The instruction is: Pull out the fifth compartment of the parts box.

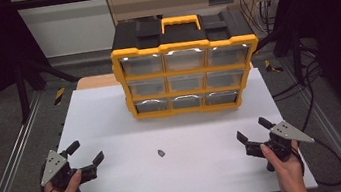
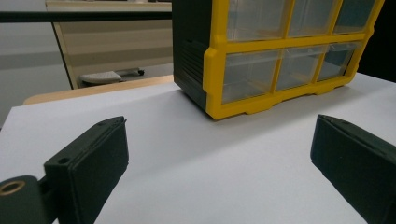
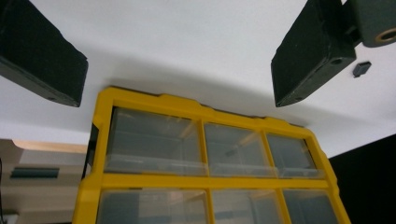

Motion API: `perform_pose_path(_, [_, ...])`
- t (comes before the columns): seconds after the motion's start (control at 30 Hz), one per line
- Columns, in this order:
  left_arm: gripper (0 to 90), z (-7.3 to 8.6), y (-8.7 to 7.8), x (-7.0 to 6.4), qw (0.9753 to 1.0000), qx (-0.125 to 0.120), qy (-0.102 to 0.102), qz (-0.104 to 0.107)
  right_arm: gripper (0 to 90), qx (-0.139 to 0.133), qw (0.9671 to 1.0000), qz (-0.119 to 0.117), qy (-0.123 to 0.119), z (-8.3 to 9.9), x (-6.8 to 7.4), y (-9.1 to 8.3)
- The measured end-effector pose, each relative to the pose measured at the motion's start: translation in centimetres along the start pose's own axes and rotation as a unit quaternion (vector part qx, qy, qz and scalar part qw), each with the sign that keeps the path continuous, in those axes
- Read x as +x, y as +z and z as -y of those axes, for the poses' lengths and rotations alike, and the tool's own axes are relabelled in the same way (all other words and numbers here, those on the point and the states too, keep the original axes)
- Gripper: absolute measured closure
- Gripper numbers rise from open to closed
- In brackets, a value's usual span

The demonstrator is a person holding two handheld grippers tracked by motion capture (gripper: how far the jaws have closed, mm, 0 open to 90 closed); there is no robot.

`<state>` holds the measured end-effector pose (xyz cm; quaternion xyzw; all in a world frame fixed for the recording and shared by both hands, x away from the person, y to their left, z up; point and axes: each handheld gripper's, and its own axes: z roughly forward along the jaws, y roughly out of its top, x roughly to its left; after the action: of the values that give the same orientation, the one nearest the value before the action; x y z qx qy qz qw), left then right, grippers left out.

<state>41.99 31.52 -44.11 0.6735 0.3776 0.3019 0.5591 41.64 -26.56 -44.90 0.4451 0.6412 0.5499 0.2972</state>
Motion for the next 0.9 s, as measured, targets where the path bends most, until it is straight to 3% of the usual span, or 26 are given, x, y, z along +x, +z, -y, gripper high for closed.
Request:
perform_pose_path(0.17, [3.6,0.0,0.0,0.0,0.9999,0.000,-0.010,0.002,4.9,0.008,1.0000,0.002,0.003,0.0,0.1,0.1])
perform_pose_path(0.47, [2.6,0.1,0.2,0.0,0.9996,-0.013,-0.026,-0.001,5.3,0.023,0.9996,0.008,-0.014,0.0,0.8,0.5])
perform_pose_path(0.73, [2.5,0.2,0.3,-0.1,0.9997,-0.006,-0.026,0.000,4.2,0.049,0.9970,0.028,-0.054,-0.1,2.3,1.2])
perform_pose_path(0.8, [2.5,0.2,0.3,-0.1,0.9997,-0.005,-0.026,0.000,4.6,0.058,0.9966,0.032,-0.048,-0.1,2.4,1.5])
perform_pose_path(0.9, [2.5,0.2,0.2,-0.2,0.9997,-0.005,-0.025,0.001,6.1,0.075,0.9965,0.032,-0.018,0.0,2.5,2.1])
